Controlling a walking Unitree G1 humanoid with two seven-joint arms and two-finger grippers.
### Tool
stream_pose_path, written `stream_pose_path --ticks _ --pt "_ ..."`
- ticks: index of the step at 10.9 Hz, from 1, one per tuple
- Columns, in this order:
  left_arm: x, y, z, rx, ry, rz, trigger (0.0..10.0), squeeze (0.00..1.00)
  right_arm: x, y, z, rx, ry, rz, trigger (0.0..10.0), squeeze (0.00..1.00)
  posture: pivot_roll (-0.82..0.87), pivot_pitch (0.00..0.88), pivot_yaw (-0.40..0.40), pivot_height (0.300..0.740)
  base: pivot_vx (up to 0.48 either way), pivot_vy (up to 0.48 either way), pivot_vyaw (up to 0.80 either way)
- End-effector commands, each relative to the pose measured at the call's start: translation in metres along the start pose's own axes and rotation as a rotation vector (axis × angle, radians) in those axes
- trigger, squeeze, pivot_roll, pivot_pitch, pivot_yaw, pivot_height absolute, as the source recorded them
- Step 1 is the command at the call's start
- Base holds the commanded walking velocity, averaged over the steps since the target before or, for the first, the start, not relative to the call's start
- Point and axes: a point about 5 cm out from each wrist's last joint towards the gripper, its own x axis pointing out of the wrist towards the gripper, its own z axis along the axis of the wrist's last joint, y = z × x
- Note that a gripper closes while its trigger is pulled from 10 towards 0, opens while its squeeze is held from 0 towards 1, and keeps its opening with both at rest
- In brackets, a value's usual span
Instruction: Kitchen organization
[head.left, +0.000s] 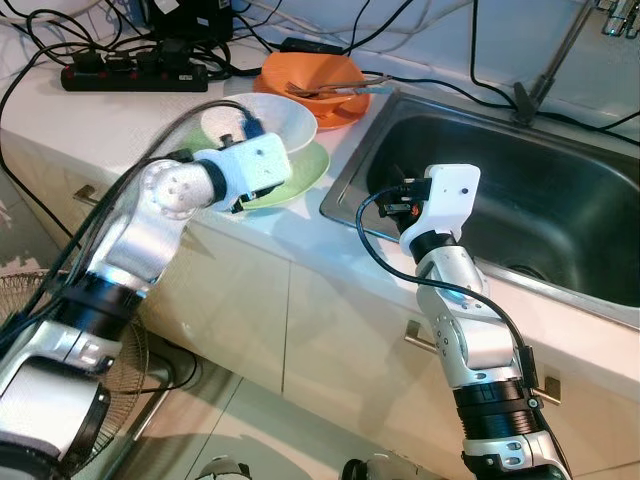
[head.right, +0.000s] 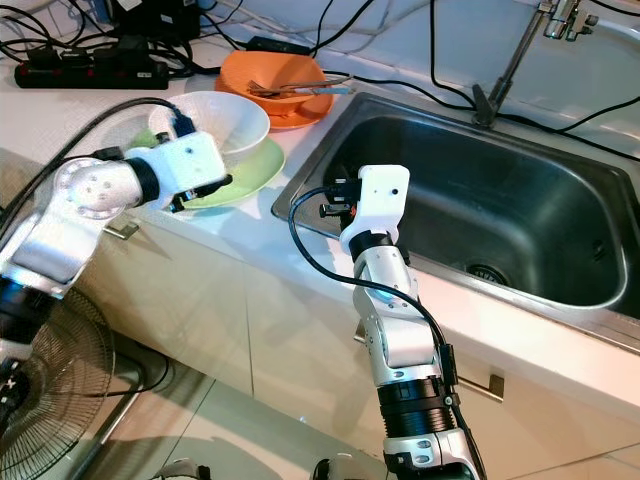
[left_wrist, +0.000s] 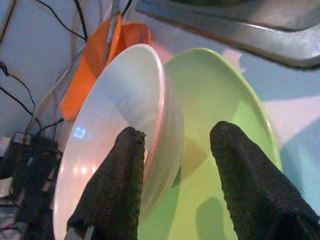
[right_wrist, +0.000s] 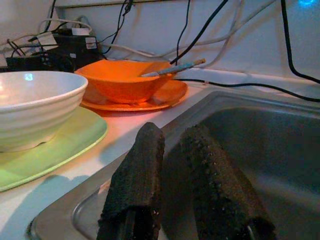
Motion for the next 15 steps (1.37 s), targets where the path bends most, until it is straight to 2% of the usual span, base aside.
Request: stream_pose_path --ticks 1,4,9,12,13,14,15 --pt "0.004 -0.005 0.000 0.025 0.020 -0.034 10.0 0.00 0.000 -0.002 0.003 -0.005 -0.004 -0.009 10.0 0.00 -0.03 0.042 -0.076 0.719 0.000 0.000 0.00" --pt "0.014 -0.006 0.004 0.105 0.041 -0.018 10.0 0.00 0.000 -0.002 0.003 -0.008 -0.002 -0.013 10.0 0.00 -0.03 0.039 -0.074 0.719 0.000 0.000 0.00" --pt "0.017 0.020 0.011 0.174 0.054 0.110 10.0 0.00 0.000 -0.002 0.002 -0.011 0.003 -0.017 10.0 0.00 -0.03 0.036 -0.071 0.719 0.000 0.000 0.00" --pt "0.016 0.020 0.001 0.187 0.110 0.075 10.0 0.00 0.001 -0.002 0.001 -0.012 0.007 -0.012 10.0 0.00 -0.03 0.036 -0.076 0.719 0.000 0.000 0.00" --pt "0.017 0.018 -0.002 0.189 0.123 0.065 5.3 0.00 0.001 -0.002 0.001 -0.013 0.008 -0.012 10.0 0.00 -0.03 0.036 -0.076 0.719 0.000 0.000 0.00" --pt "0.019 0.013 -0.004 0.178 0.123 0.048 0.0 0.00 0.000 -0.002 0.001 -0.014 0.010 -0.014 10.0 0.00 -0.03 0.035 -0.075 0.719 0.000 0.000 0.00" --pt "0.019 0.010 -0.005 0.174 0.124 0.037 0.0 0.00 0.000 -0.002 0.001 -0.015 0.011 -0.014 10.0 0.00 -0.03 0.036 -0.074 0.719 0.000 0.000 0.00"
